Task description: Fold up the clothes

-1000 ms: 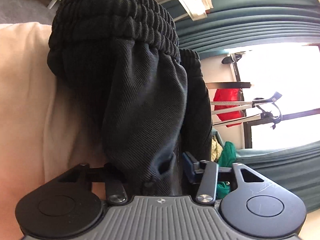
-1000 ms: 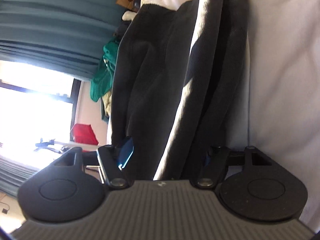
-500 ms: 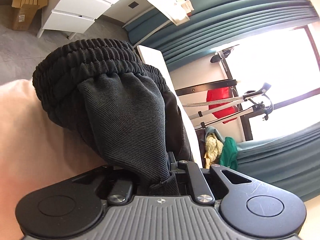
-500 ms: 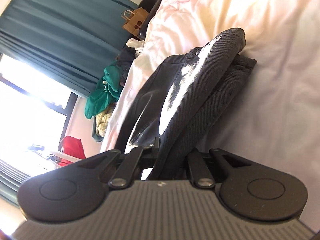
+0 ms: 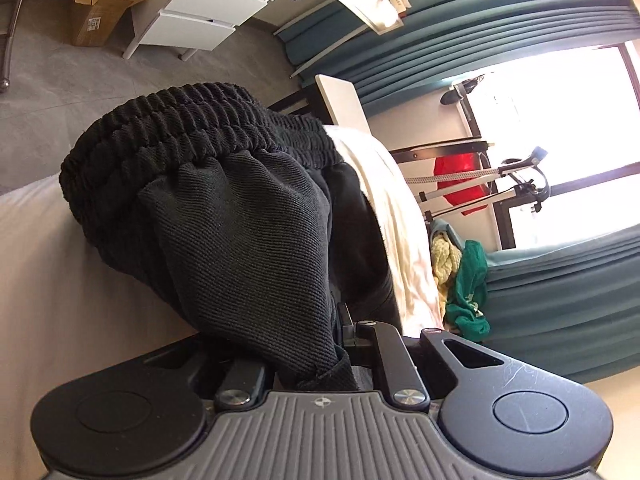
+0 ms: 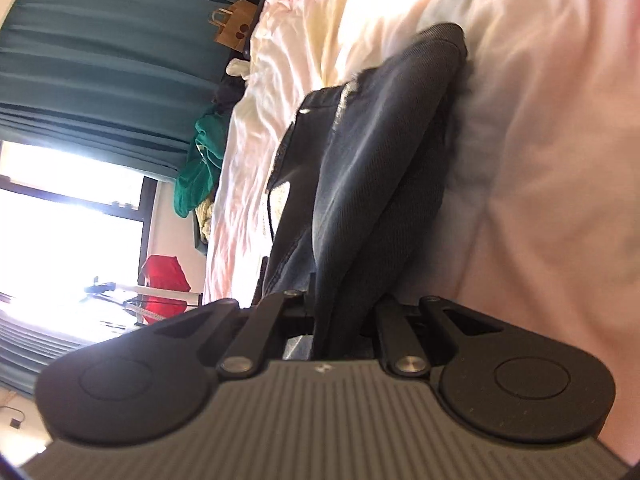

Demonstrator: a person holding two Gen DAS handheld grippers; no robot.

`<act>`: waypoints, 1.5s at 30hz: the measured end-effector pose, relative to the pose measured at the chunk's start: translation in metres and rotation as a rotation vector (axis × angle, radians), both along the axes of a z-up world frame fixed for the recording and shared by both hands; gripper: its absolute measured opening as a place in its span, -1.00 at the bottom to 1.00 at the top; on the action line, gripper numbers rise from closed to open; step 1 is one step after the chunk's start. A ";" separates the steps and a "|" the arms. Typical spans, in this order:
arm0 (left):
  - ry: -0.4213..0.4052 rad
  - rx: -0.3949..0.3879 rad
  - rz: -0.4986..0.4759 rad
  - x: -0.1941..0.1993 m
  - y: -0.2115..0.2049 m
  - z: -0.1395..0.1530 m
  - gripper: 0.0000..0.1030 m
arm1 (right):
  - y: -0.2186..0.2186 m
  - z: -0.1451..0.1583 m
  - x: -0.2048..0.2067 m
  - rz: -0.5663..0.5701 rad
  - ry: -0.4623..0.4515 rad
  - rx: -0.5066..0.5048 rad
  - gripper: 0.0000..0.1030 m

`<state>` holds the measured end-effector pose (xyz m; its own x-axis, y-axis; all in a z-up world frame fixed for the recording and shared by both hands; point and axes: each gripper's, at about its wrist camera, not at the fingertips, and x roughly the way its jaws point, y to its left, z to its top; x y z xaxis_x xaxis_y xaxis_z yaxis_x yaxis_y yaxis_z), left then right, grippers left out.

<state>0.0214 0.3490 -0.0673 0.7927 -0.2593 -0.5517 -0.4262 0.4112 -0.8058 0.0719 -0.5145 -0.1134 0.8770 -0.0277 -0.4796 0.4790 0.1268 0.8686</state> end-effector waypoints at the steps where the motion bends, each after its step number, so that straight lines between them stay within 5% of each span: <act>1: 0.000 0.002 -0.011 -0.003 0.001 -0.006 -0.76 | -0.002 -0.007 -0.001 -0.002 0.001 0.038 -0.81; 6: -0.006 0.016 -0.045 -0.013 0.000 -0.021 -0.68 | -0.007 -0.017 -0.002 0.007 0.020 0.048 -0.77; 8: 0.037 0.076 -0.081 -0.010 -0.004 -0.019 -0.60 | -0.008 -0.022 -0.002 0.011 0.028 0.051 -0.76; 11: 0.069 0.171 -0.117 -0.013 -0.014 -0.012 -0.16 | -0.012 -0.023 -0.004 0.006 0.044 0.025 -0.70; 16: 0.082 0.426 -0.170 -0.034 -0.030 0.006 0.28 | -0.021 -0.026 -0.007 -0.028 0.044 -0.007 -0.60; 21: 0.049 0.584 -0.065 -0.058 -0.044 0.037 0.44 | -0.032 -0.037 -0.007 -0.081 0.002 -0.010 -0.54; 29: -0.073 0.742 -0.077 -0.013 -0.120 0.085 0.50 | -0.046 -0.048 0.007 -0.159 -0.022 -0.077 -0.59; 37: -0.186 0.865 -0.316 0.068 -0.242 0.043 0.52 | -0.058 -0.052 0.006 -0.190 -0.054 -0.106 -0.73; 41: -0.167 0.977 -0.419 0.095 -0.284 0.005 0.52 | -0.061 -0.048 0.003 -0.191 -0.044 -0.151 -0.83; 45: -0.103 0.995 -0.470 0.107 -0.294 -0.033 0.52 | -0.061 -0.041 0.000 -0.198 -0.030 -0.206 -0.84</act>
